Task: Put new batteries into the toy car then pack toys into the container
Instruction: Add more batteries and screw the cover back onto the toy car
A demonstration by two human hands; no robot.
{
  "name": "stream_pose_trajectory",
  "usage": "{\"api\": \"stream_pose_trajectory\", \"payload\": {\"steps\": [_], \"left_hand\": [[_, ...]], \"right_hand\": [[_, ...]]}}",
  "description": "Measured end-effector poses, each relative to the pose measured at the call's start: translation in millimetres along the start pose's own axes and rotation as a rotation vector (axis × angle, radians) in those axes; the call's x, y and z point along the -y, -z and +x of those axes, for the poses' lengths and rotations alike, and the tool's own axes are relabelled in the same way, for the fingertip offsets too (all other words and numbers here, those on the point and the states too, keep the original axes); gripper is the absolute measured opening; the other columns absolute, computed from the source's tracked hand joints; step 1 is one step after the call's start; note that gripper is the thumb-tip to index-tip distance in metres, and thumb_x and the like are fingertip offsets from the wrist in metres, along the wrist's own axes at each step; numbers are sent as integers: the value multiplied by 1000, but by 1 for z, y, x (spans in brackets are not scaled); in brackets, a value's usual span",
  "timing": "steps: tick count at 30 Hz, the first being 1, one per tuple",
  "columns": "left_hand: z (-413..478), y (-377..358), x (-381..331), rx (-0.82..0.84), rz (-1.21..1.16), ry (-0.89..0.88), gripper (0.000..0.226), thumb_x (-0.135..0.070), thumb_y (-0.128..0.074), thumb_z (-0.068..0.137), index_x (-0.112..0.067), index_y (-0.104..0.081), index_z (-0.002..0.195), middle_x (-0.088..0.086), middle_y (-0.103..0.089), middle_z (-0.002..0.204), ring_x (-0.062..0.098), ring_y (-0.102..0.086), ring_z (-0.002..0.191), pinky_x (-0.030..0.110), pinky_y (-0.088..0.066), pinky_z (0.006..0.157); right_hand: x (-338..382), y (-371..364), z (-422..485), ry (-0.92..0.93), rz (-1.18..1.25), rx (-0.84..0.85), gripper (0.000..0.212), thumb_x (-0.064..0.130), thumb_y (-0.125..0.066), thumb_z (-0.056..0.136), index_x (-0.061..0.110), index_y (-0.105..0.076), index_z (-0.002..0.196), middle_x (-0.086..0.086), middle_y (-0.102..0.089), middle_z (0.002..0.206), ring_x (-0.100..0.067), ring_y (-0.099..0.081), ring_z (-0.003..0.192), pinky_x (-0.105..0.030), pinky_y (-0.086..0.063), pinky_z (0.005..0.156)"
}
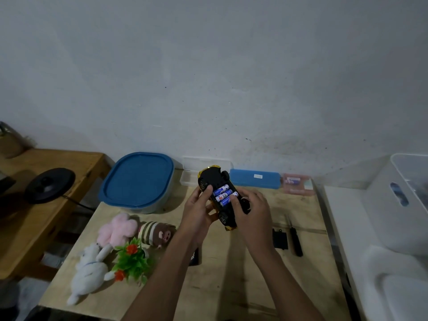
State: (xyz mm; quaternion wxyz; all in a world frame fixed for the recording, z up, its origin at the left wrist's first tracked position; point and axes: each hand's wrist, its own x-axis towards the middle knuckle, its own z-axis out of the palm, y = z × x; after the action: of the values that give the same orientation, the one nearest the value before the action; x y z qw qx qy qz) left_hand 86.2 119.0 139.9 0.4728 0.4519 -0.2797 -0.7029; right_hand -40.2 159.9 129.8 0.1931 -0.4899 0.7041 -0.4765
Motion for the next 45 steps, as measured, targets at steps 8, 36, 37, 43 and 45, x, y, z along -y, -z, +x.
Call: {"api": "stream_pose_trajectory", "payload": {"steps": [8,36,37,43,45], "left_hand": [[-1,0,4,24,37,-3,32,-23,-57,98,-18,-63,129,15,-70,120,30,-67,100,47,-56,82],[11,-6,21,113,109,70,36,-22,-59,97,-16,-61,133,11,-70,116,30,-65,96,48,-54,83],[11,-7,22,116,105,73,36,-23,-59,97,-15,-61,133,11,-70,116,30,-65,96,48,-55,83],[9,-7,23,117,87,85,34,-23,-58,98,-16,-62,131,11,-69,116,29,-66,97,45,-56,80],[8,-7,22,109,85,88,34,-23,-58,98,-16,-62,131,12,-69,117,29,-66,97,43,-57,78]], "right_hand": [[-6,0,-10,42,-53,-7,19,36,-65,89,20,-66,100,9,-57,104,-8,-53,99,-15,-42,73],[-144,63,-5,-353,-599,322,43,40,-61,91,28,-56,132,-2,-53,127,-23,-57,112,-34,-49,84],[-144,61,-6,-344,-641,337,46,41,-60,91,28,-53,135,-1,-51,131,-23,-56,114,-34,-48,84],[-145,49,-7,-354,-721,342,50,39,-64,90,25,-51,136,0,-51,135,-22,-55,118,-31,-46,87],[-148,47,-7,-373,-664,333,48,37,-66,88,23,-54,133,-2,-54,131,-22,-58,114,-32,-48,86]]}}
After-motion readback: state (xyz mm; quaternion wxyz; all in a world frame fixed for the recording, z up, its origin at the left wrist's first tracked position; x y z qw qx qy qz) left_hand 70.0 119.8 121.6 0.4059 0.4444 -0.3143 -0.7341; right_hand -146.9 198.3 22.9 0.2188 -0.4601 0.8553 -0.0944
